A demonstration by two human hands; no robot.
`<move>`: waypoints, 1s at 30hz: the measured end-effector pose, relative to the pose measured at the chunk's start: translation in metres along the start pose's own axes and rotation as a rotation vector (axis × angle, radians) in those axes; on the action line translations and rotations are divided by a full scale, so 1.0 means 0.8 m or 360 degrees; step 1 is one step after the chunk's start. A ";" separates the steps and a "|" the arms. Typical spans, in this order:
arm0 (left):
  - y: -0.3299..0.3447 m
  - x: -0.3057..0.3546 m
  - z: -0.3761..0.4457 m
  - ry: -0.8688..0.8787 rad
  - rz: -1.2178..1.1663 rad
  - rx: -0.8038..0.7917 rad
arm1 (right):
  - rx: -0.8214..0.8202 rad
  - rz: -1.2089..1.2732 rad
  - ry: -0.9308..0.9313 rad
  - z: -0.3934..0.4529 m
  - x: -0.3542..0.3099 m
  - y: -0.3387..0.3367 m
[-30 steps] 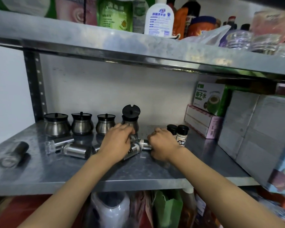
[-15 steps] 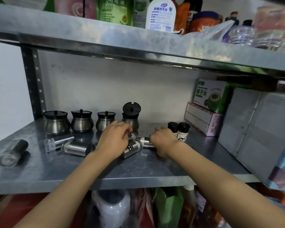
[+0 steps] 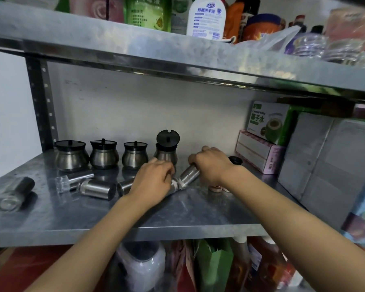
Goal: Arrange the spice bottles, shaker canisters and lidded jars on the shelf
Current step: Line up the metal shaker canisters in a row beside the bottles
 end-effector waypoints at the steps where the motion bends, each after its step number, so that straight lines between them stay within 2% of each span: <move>1: 0.002 0.001 0.000 -0.0028 0.0013 -0.0030 | 0.0006 -0.0004 -0.0005 0.002 0.003 -0.001; 7: 0.014 0.022 -0.008 0.0039 0.0067 -0.0062 | -0.0022 0.0027 -0.0032 0.011 0.011 0.003; 12: 0.020 0.034 -0.011 0.0163 0.0247 -0.0034 | -0.0067 0.0303 0.0065 0.009 0.015 -0.001; 19: 0.027 0.037 -0.007 0.0077 0.0564 0.0062 | -0.0140 0.0545 0.0136 -0.002 0.021 -0.012; 25: 0.032 0.043 -0.013 0.0045 0.0620 0.0185 | -0.0028 0.0661 0.0214 0.009 0.023 0.001; 30: 0.035 0.039 -0.003 -0.0070 0.0778 0.0107 | 0.0036 0.0667 0.0208 0.012 0.024 0.005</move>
Point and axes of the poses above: each hand's wrist, its own z-axis towards the middle knuckle, its own y-axis out of the palm, x = y × z, the point moved 2 cm from there along z, towards the middle knuckle, and after that the axes turned 6 degrees about -y, right-handed, at the moved point
